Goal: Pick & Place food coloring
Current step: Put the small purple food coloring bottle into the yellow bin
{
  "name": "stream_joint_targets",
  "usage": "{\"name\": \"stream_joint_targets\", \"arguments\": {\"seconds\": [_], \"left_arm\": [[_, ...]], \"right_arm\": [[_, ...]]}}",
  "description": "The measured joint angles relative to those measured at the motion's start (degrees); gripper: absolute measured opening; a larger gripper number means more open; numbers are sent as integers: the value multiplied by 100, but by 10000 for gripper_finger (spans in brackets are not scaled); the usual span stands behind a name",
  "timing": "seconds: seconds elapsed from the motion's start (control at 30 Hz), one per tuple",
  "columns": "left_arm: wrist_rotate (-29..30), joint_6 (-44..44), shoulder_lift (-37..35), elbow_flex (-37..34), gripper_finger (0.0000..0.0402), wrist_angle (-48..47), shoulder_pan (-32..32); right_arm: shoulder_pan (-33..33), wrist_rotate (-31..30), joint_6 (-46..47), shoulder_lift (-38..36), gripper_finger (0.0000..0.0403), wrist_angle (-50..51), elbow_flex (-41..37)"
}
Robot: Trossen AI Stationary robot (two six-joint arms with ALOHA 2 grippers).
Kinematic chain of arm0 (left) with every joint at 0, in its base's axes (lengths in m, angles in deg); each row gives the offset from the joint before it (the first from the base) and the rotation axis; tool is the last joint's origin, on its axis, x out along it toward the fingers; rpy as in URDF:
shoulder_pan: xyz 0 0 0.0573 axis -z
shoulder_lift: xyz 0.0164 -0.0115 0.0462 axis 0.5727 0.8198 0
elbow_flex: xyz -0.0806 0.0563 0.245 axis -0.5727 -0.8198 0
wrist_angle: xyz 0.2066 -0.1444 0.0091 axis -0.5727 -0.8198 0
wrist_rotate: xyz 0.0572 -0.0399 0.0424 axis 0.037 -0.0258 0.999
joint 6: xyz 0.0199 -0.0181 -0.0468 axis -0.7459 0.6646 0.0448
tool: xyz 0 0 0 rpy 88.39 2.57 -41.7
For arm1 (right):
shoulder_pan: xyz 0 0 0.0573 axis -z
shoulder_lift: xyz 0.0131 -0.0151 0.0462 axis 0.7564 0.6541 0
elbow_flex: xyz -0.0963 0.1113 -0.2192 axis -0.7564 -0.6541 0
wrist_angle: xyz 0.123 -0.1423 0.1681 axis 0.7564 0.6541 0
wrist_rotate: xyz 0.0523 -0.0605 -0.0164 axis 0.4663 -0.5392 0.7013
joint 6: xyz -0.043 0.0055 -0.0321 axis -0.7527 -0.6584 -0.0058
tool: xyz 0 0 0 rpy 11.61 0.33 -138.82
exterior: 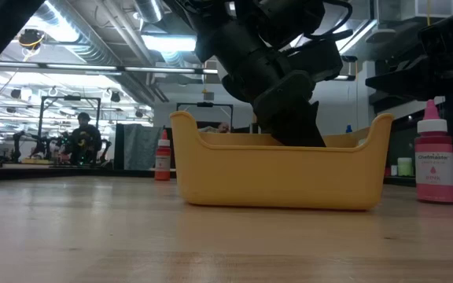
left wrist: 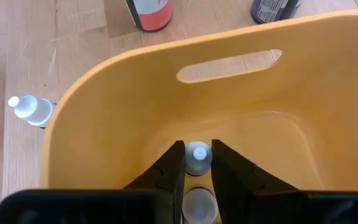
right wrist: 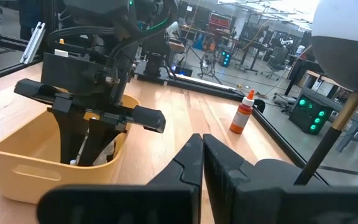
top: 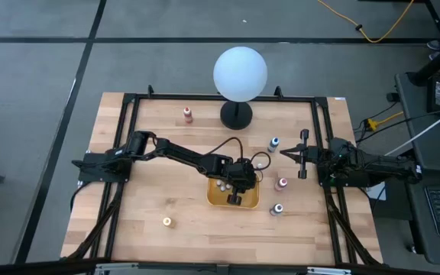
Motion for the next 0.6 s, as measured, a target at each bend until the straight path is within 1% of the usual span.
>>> {"name": "stream_joint_targets", "arguments": {"seconds": [0.37, 0.53, 0.6], "left_arm": [[-15, 39, -2, -1, 98, -50, 0], [-15, 44, -7, 91, 111, -98, 2], [-15, 42, -7, 211, 114, -281, 2]], "right_arm": [[0, 0, 0, 0, 16, 0, 0], [-2, -2, 0, 0, 16, 0, 0], [-2, 0, 0, 0, 16, 0, 2]]}}
